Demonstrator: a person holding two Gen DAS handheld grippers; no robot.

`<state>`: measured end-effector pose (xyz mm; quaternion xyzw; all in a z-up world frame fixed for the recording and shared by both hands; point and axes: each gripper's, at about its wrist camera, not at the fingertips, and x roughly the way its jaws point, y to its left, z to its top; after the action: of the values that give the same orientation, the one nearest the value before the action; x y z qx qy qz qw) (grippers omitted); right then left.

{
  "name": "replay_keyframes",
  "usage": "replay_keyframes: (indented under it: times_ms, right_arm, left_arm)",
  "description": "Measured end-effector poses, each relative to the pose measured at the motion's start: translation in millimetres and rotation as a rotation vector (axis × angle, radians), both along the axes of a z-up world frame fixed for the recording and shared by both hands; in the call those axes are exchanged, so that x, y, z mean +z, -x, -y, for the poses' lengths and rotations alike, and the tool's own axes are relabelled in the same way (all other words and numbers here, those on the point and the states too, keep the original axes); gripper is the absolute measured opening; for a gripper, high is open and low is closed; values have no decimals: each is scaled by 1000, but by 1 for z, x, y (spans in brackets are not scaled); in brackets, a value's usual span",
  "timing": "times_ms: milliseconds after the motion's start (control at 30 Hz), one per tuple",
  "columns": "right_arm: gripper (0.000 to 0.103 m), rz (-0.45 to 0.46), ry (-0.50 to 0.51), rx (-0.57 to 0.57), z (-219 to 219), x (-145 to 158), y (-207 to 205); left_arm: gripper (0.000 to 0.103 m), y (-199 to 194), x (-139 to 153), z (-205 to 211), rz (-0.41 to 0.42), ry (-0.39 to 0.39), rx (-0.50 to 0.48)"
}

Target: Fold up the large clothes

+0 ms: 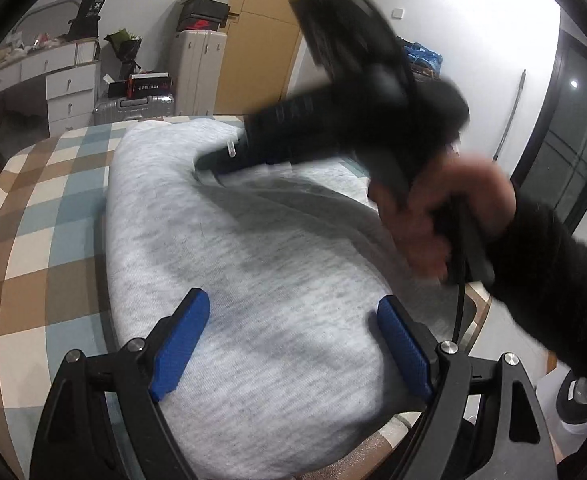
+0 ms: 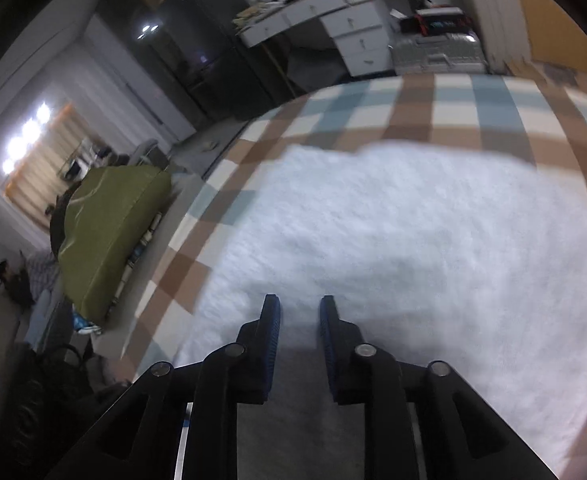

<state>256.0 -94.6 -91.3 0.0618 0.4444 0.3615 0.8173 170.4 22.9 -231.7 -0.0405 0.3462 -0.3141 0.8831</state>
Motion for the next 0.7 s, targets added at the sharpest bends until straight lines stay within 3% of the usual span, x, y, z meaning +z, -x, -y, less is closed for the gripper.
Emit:
replay_keyframes:
  times_ms: [67,133,233,333,467,633,700]
  right_arm:
    - [22,102,26,-42,0,18,-5]
    - [22,144,76,-83,-7,23,-22]
    - [20,63,245,-84,-31,-15,-55]
    - [21,60,187,-86,-28,-27,-61]
    - [20,40,142,-79,-1,-7,-54]
    - [23,84,147,-260,67,13,-40]
    - [22,68,11,-297,94,7,-33]
  left_arm:
    - [81,0,0,-1,1,6,-1]
    - [81,2,-1,-1,7,7,-3]
    - [81,5,-1,1,13,-2,4]
    - [83,12,0,4,26,-12,10]
    - [83,17,0,4,31,-14,11]
    - [84,17,-1,5,33,-11,16]
    - [84,17,0,6,33,-16,18]
